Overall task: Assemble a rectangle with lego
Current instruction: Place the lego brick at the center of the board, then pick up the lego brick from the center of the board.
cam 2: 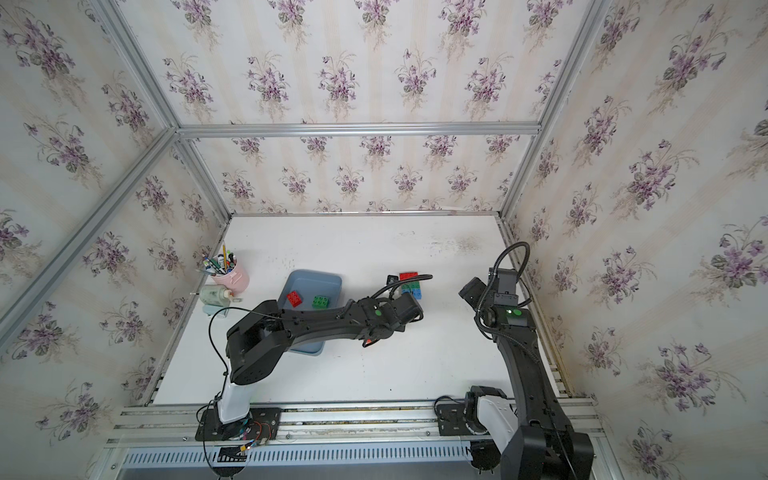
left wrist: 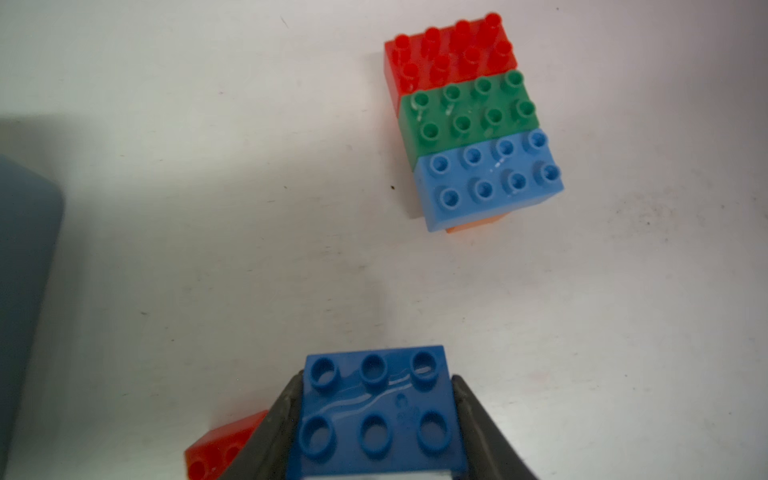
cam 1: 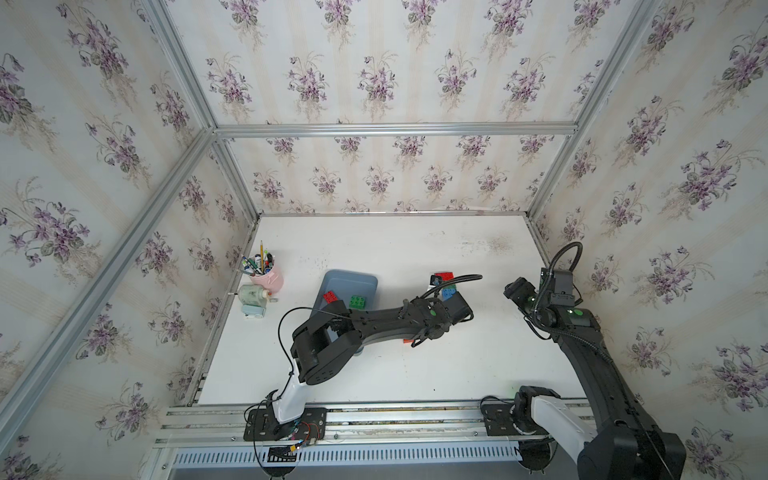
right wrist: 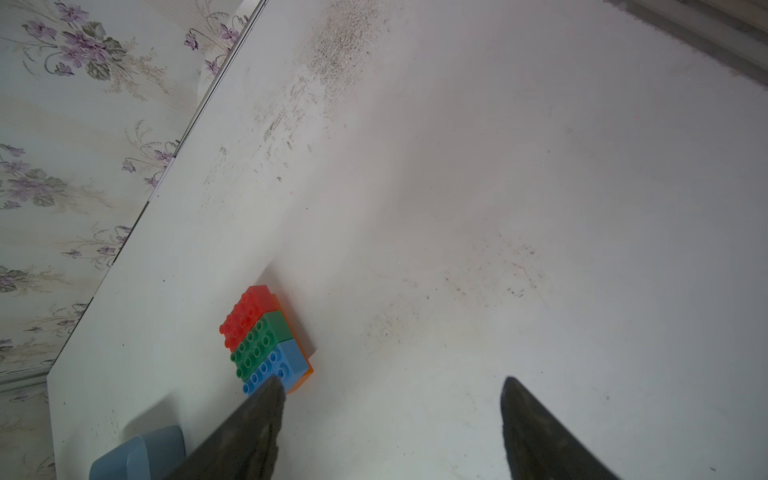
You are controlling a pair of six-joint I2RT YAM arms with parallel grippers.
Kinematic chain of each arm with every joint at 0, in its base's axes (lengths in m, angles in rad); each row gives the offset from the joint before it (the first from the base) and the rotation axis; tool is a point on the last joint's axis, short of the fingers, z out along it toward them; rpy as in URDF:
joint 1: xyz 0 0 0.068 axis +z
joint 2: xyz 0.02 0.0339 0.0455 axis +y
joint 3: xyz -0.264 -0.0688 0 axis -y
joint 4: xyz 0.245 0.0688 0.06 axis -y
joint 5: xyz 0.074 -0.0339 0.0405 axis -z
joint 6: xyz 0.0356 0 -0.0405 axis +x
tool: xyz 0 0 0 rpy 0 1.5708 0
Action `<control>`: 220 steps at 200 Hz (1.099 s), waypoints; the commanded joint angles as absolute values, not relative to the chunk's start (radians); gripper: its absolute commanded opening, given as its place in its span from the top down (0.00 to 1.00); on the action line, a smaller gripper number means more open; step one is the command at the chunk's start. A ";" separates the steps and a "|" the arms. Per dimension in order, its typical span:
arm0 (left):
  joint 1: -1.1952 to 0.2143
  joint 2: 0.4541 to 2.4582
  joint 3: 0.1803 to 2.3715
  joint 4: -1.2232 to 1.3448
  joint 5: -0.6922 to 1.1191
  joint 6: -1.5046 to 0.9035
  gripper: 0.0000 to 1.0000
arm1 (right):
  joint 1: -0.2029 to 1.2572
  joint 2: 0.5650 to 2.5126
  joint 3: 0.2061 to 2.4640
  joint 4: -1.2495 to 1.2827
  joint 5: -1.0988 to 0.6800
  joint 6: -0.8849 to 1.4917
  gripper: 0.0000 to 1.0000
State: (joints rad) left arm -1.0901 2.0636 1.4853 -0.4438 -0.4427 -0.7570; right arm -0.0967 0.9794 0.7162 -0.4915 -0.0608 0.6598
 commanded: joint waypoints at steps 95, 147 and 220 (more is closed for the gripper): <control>-1.109 2.149 1.402 -0.217 -0.399 -0.750 0.52 | -0.097 0.957 0.763 -0.519 -0.045 0.680 0.18; -1.114 2.117 1.376 -0.223 -0.411 -0.748 0.22 | -0.097 0.956 0.787 -0.532 -0.036 0.683 0.18; -1.129 1.857 1.382 -0.349 -0.690 -0.562 0.00 | -0.097 0.982 0.827 -0.564 -0.075 0.621 0.18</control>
